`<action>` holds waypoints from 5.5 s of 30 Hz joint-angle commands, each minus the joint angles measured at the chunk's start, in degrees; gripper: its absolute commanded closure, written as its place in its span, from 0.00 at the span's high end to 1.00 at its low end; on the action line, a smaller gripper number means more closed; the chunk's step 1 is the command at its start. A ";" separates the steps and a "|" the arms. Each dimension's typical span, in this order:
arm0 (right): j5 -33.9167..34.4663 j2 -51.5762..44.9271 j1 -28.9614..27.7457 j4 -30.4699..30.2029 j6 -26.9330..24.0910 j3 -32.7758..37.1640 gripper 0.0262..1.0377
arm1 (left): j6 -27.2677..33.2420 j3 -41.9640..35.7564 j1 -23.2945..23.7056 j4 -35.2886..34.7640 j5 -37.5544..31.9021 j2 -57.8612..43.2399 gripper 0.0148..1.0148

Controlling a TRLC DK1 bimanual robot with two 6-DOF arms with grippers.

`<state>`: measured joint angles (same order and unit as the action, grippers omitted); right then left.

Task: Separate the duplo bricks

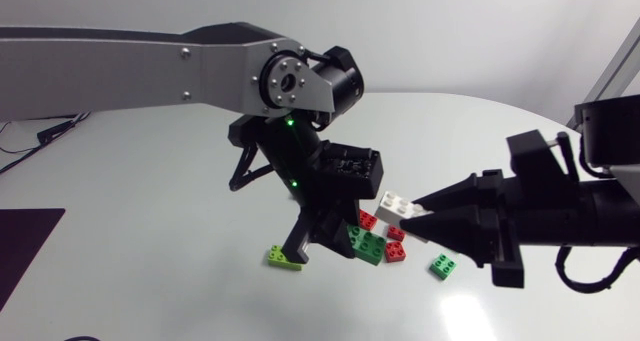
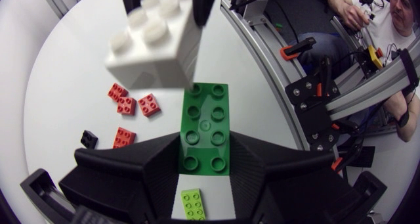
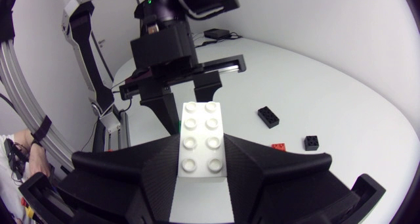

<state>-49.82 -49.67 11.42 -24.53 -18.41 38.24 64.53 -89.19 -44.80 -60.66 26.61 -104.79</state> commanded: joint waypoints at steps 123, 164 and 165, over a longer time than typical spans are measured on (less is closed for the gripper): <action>46.75 -15.02 22.51 23.04 -6.19 -3.26 0.96 | -16.10 32.32 29.68 29.29 -9.38 36.06 0.97; 71.27 30.86 16.09 -2.89 -4.00 -5.02 0.96 | -29.29 48.67 10.34 40.80 -55.26 68.58 0.97; 71.80 31.56 16.09 -3.77 -4.00 -5.10 0.96 | -30.78 48.67 10.34 40.80 -56.67 69.02 0.97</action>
<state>20.91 -19.46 27.75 -27.07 -21.89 34.41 37.36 -42.04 -34.02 -19.44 -28.08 -36.67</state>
